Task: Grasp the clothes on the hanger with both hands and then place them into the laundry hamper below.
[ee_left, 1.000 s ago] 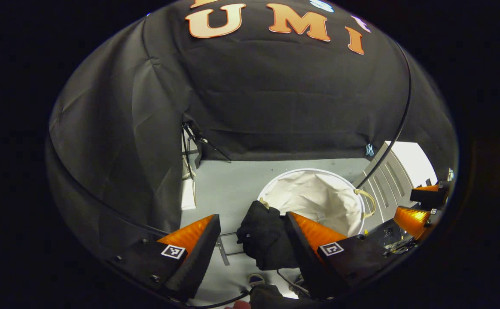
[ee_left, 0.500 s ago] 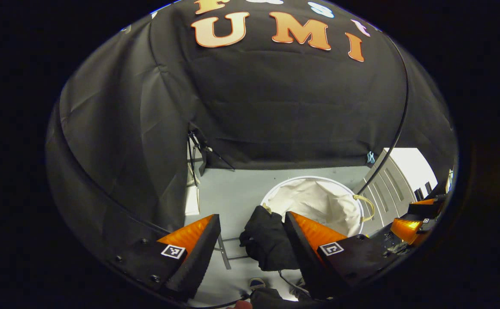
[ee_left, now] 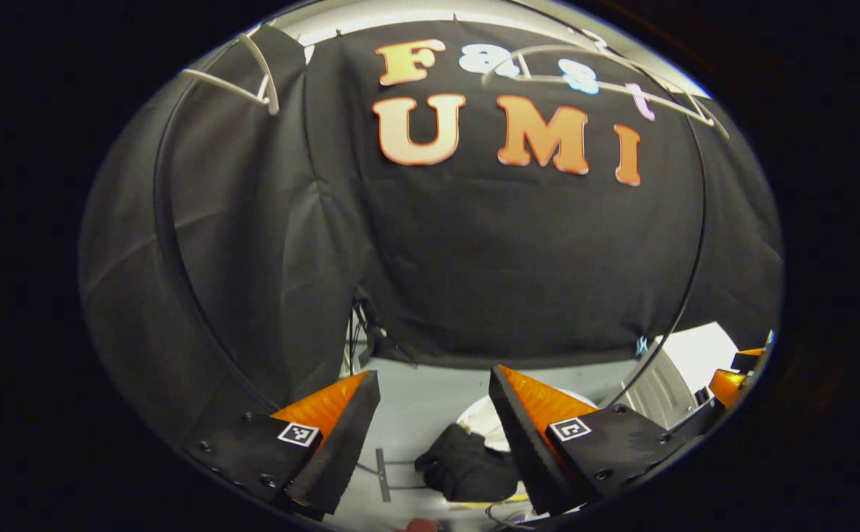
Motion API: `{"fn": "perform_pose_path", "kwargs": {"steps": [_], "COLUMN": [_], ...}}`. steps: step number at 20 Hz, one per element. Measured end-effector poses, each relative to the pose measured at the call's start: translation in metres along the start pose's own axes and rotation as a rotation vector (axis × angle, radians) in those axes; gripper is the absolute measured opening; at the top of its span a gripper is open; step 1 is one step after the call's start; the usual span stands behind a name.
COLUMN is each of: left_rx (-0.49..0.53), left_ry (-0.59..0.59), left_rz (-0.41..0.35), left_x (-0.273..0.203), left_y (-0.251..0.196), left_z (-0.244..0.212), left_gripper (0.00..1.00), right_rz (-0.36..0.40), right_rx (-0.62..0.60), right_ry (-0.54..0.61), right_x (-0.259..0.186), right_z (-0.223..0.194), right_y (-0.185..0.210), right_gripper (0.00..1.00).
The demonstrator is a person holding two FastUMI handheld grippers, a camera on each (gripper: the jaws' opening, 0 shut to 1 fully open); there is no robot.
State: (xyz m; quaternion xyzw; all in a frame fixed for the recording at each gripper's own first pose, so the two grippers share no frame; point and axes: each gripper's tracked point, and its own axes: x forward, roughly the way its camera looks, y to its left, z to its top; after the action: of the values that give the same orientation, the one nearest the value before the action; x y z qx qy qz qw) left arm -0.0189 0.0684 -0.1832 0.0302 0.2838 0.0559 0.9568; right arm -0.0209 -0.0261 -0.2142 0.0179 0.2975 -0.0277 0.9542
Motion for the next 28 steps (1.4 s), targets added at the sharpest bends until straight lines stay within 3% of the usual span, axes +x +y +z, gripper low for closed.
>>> {"fn": "perform_pose_path", "kwargs": {"steps": [3,4,10,13,14,15,16,18,19,20,21,22,25,26,28], "left_rx": [-0.013,-0.017,-0.067,-0.057,-0.061,-0.066,-0.068,-0.067,-0.065,-0.061,-0.055,-0.047,-0.045,-0.051,-0.059], "left_ry": [-0.137,-0.167,-0.292,-0.345,-0.364,-0.382,-0.389,-0.398,-0.405,-0.411,-0.417,-0.423,-0.436,-0.433,-0.428], "left_rz": [0.011,0.011,-0.008,-0.008,-0.01,-0.014,-0.019,-0.024,-0.024,-0.021,-0.017,-0.014,-0.025,-0.034,-0.043], "left_x": [-0.014,-0.015,-0.037,-0.048,-0.053,-0.057,-0.057,-0.06,-0.062,-0.063,-0.065,-0.065,-0.067,-0.067,-0.064], "left_y": [0.003,0.001,-0.007,-0.007,-0.007,-0.007,-0.007,-0.007,-0.006,-0.006,-0.006,-0.006,-0.009,-0.012,-0.013], "left_z": [0.056,0.068,0.123,0.145,0.149,0.153,0.151,0.151,0.154,0.155,0.157,0.159,0.161,0.161,0.161], "left_gripper": [0.94,0.96,0.97,0.97,0.92,0.92,0.92,0.97,0.92,0.92,0.92,0.98,0.97,0.92,0.94], "right_rz": [-0.011,-0.015,-0.004,-0.02,-0.03,-0.04,-0.05,-0.056,-0.058,-0.057,-0.057,-0.059,-0.063,-0.061,-0.062], "right_rx": [0.011,0.006,-0.012,-0.023,-0.029,-0.034,-0.035,-0.025,-0.015,-0.007,0.0,0.003,0.006,0.009,0.014], "right_ry": [-0.135,-0.178,-0.359,-0.397,-0.41,-0.424,-0.433,-0.448,-0.459,-0.467,-0.471,-0.474,-0.478,-0.477,-0.471], "right_x": [-0.018,-0.025,-0.074,-0.089,-0.092,-0.094,-0.097,-0.1,-0.096,-0.101,-0.096,-0.1,-0.099,-0.098,-0.096], "right_z": [0.066,0.086,0.151,0.164,0.169,0.173,0.178,0.185,0.19,0.192,0.196,0.196,0.196,0.195,0.191], "right_y": [-0.005,-0.007,-0.017,-0.028,-0.031,-0.035,-0.039,-0.046,-0.044,-0.047,-0.047,-0.051,-0.055,-0.054,-0.054], "right_gripper": [0.92,0.92,0.92,0.92,1.0,1.0,0.92,0.92,0.99,0.99,0.92,0.92,0.92,0.92,0.92]}}
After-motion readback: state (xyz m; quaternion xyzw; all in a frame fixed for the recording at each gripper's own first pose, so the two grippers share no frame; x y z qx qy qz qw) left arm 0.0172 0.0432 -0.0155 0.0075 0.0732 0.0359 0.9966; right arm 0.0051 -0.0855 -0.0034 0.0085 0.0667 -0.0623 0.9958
